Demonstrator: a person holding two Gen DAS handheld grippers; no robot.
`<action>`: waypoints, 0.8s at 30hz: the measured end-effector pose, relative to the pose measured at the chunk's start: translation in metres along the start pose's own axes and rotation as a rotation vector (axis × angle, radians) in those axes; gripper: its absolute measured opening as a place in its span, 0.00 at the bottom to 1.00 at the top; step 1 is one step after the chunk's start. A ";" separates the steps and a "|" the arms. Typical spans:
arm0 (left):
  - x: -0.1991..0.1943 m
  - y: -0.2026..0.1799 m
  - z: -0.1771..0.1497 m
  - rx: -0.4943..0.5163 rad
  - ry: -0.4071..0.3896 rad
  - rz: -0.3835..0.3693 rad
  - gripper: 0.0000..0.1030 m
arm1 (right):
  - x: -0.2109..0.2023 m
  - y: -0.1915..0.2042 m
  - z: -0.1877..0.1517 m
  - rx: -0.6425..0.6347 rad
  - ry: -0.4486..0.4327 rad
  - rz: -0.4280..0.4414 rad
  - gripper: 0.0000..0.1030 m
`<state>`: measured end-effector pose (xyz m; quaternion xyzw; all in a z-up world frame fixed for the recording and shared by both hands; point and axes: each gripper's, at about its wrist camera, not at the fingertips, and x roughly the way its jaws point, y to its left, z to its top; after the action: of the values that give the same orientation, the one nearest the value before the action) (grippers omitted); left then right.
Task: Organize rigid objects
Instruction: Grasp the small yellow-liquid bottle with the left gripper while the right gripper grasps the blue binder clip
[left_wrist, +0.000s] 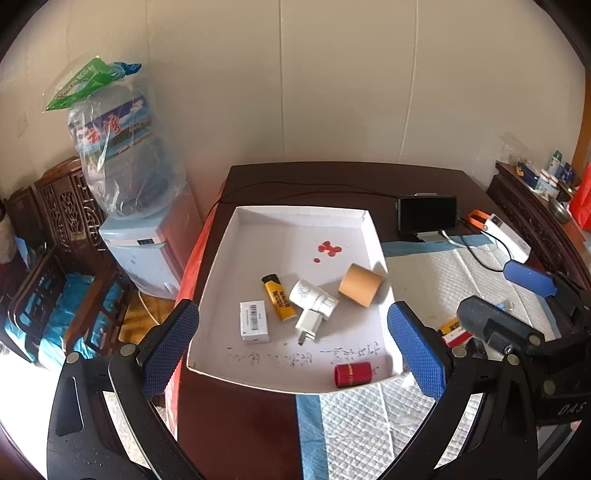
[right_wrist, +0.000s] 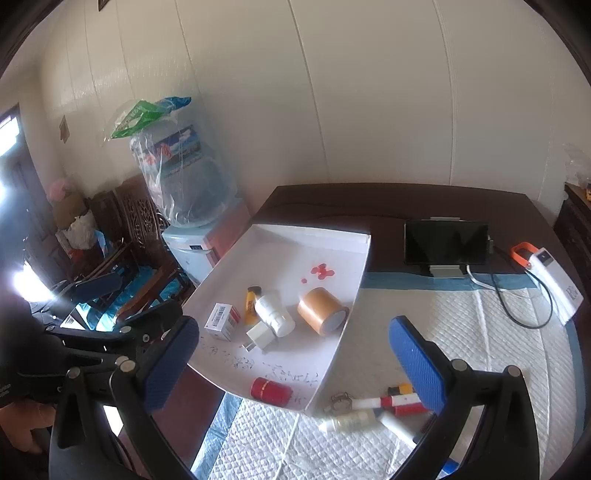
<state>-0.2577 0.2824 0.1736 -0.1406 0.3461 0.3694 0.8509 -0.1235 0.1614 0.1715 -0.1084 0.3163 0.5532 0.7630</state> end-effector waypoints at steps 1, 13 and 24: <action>-0.001 -0.002 -0.002 0.001 -0.001 -0.008 1.00 | -0.004 -0.004 -0.001 0.006 -0.010 -0.008 1.00; 0.026 -0.048 -0.030 0.038 0.116 -0.160 1.00 | -0.063 -0.137 -0.018 0.326 -0.109 -0.296 1.00; 0.074 -0.141 -0.077 0.257 0.307 -0.375 0.77 | -0.080 -0.227 -0.072 0.440 -0.004 -0.378 1.00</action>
<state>-0.1567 0.1866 0.0644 -0.1475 0.4828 0.1329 0.8529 0.0425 -0.0207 0.1221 0.0041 0.4014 0.3195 0.8584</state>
